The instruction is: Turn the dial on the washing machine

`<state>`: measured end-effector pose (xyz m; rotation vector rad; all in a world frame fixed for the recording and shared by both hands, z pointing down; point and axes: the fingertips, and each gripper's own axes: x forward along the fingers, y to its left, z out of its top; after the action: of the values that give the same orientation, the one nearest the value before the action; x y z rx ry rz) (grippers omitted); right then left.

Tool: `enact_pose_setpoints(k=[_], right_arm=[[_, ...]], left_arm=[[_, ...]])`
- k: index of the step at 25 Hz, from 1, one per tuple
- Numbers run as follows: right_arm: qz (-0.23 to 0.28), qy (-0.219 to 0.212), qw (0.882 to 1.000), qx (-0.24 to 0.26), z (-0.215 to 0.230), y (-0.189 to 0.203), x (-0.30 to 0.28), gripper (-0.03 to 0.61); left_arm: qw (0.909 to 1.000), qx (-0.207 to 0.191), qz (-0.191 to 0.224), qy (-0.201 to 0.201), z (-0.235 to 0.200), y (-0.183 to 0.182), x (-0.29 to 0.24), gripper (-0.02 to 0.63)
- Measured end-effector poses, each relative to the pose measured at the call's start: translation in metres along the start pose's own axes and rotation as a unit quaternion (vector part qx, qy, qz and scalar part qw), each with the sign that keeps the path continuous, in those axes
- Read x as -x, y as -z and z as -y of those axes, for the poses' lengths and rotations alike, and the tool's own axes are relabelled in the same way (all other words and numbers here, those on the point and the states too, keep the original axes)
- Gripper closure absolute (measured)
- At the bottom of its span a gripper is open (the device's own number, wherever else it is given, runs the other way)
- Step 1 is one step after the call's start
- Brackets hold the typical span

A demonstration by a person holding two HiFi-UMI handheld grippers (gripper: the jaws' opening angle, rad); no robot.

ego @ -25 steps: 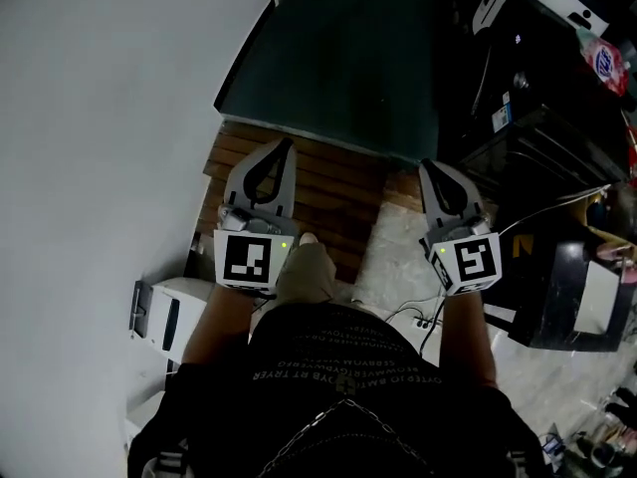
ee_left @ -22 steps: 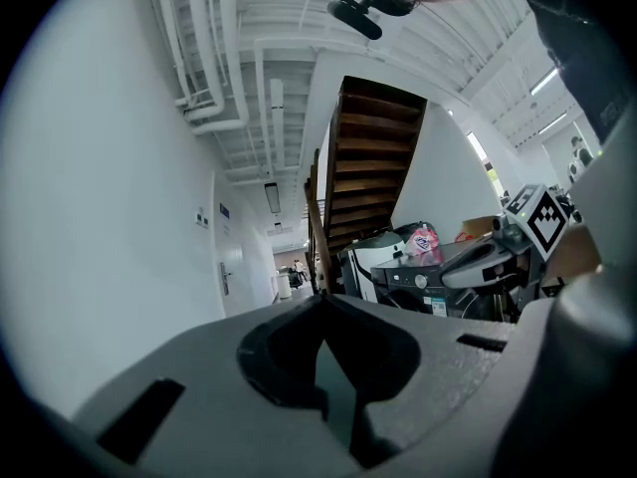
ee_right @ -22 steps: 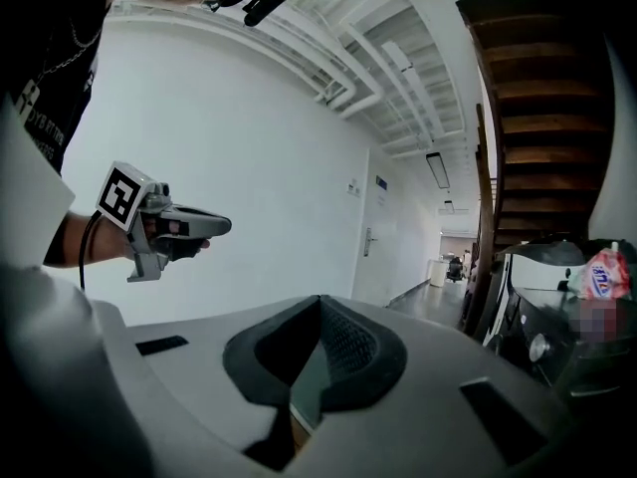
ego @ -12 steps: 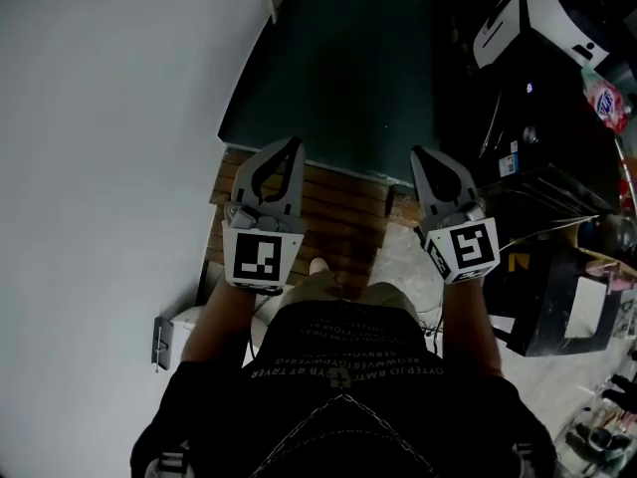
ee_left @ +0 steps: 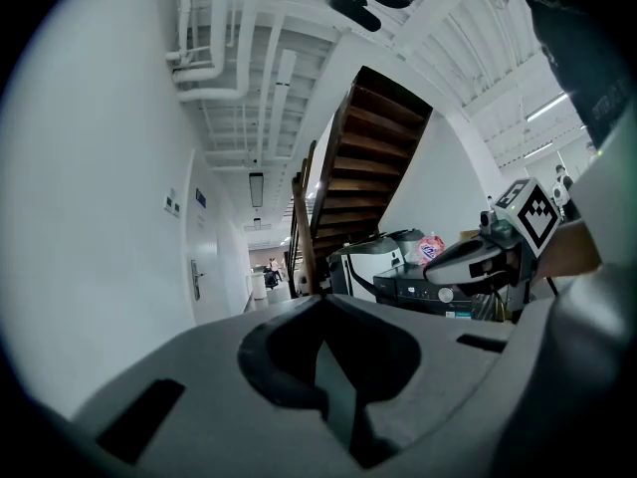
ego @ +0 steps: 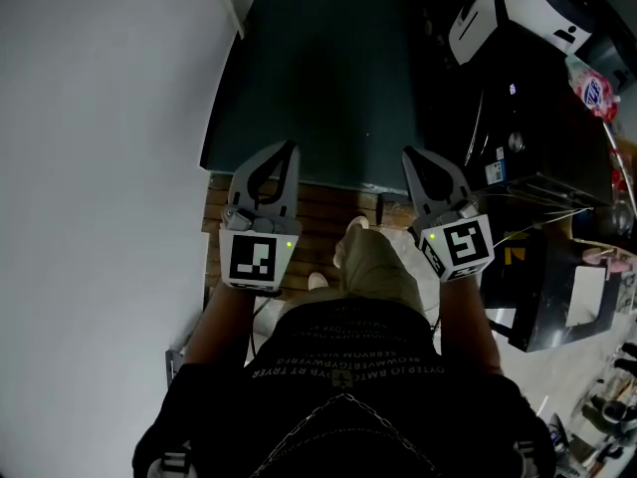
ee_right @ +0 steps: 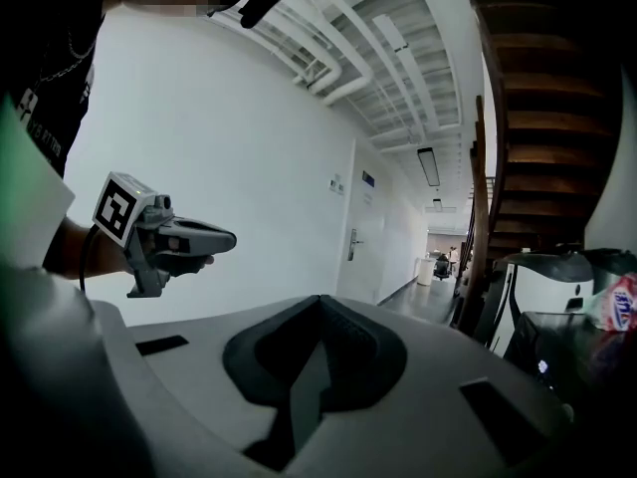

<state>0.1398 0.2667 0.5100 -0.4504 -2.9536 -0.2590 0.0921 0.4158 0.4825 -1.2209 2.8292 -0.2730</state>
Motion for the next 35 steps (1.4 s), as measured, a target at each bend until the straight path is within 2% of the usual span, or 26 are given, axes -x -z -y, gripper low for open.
enact_pose_setpoints(k=[4,9,14,19,25,29,35], right_arm=[[0.001,0.002,1.000,-0.011,0.037,0.001,-0.036,0.581],[0.013,0.007,1.000,-0.012,0.084,0.000,-0.073,0.581],[0.010,0.001,1.000,-0.019,0.146,-0.009,-0.100,0.581],[-0.008,0.004,0.999,-0.047,0.210,-0.017,-0.116,0.581],[-0.005,-0.018,0.998,-0.055,0.255,-0.047,-0.134,0.581],[0.003,-0.015,0.997,-0.070,0.275,-0.057,-0.135,0.581],[0.000,0.011,0.997,-0.082,0.301,-0.055,-0.150,0.581]], left_arm=[[0.9999,0.006,0.009,0.001,-0.018,-0.007,-0.053,0.611],[0.9980,0.055,0.009,0.029,-0.029,-0.011,-0.121,0.611],[0.9977,0.050,0.001,0.045,-0.024,-0.024,-0.198,0.611],[0.9981,0.050,-0.006,0.034,-0.023,-0.052,-0.259,0.611],[0.9986,0.045,-0.019,0.021,-0.037,-0.090,-0.300,0.611],[0.9987,0.041,-0.025,0.017,-0.044,-0.101,-0.314,0.611],[0.9976,0.028,-0.032,0.055,-0.047,-0.103,-0.351,0.611]])
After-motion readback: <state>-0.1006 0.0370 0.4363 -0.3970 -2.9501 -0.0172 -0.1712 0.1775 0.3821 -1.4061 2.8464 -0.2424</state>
